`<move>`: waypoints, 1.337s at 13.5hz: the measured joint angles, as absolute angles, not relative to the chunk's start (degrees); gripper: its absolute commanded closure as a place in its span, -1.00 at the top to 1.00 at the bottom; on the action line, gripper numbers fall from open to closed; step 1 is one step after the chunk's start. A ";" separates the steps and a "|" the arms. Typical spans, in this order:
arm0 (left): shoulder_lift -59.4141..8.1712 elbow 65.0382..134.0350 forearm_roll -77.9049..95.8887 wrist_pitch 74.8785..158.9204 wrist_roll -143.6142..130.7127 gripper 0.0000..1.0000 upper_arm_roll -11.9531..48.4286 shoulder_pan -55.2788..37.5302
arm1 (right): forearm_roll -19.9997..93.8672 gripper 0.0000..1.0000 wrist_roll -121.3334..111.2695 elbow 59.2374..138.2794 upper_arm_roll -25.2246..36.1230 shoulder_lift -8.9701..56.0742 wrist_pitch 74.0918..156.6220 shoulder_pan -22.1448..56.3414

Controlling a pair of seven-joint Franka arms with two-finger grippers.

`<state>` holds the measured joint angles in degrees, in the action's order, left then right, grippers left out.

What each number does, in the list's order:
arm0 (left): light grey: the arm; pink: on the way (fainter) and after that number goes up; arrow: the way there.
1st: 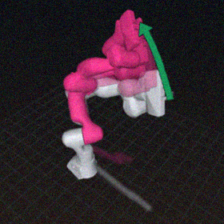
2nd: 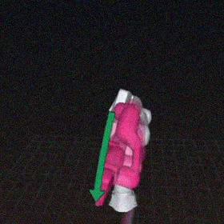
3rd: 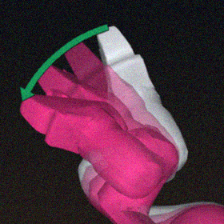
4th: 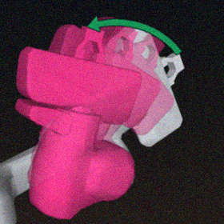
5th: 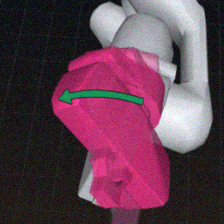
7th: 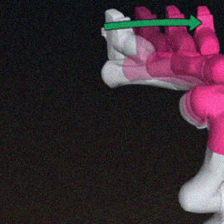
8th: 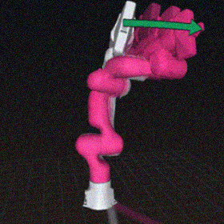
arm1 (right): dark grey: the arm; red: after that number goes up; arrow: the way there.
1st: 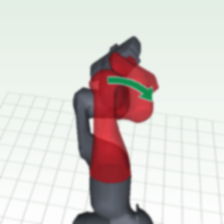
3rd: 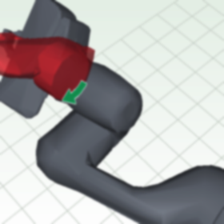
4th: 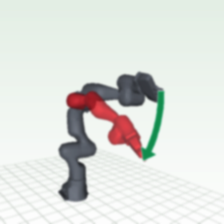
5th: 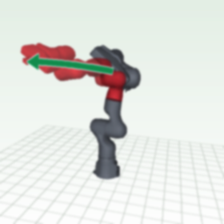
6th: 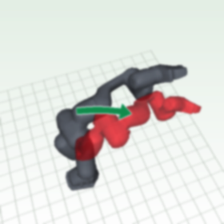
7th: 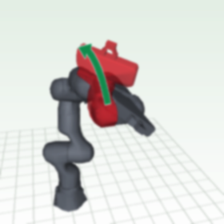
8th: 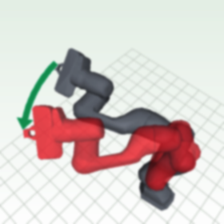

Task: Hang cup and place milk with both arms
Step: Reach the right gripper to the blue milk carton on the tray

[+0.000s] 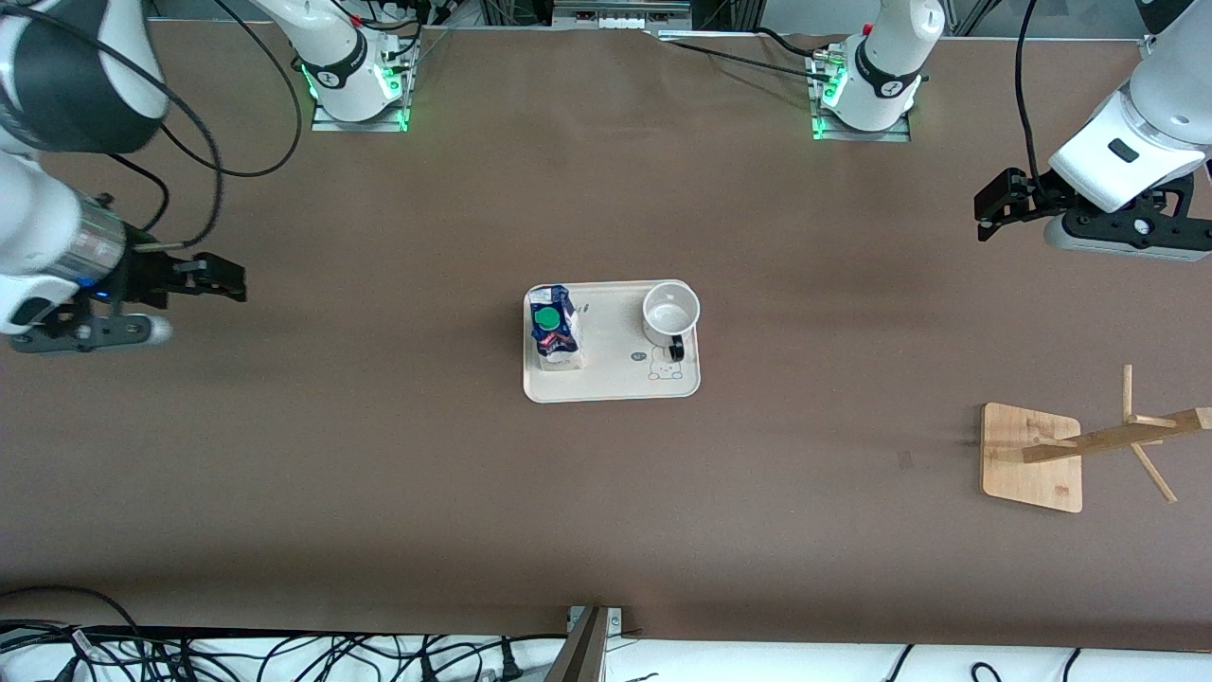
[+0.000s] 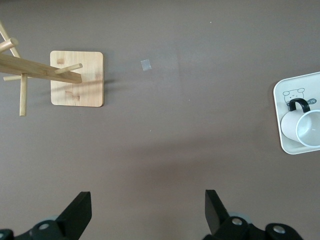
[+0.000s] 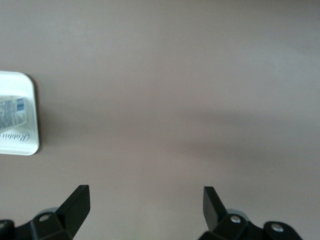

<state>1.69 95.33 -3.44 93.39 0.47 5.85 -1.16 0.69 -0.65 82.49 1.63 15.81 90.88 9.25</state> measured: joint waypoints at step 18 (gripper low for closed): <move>1.69 95.31 -3.44 93.27 0.47 1.00 5.86 -1.16 | 14.68 1.00 20.78 82.24 -1.78 28.93 111.54 25.81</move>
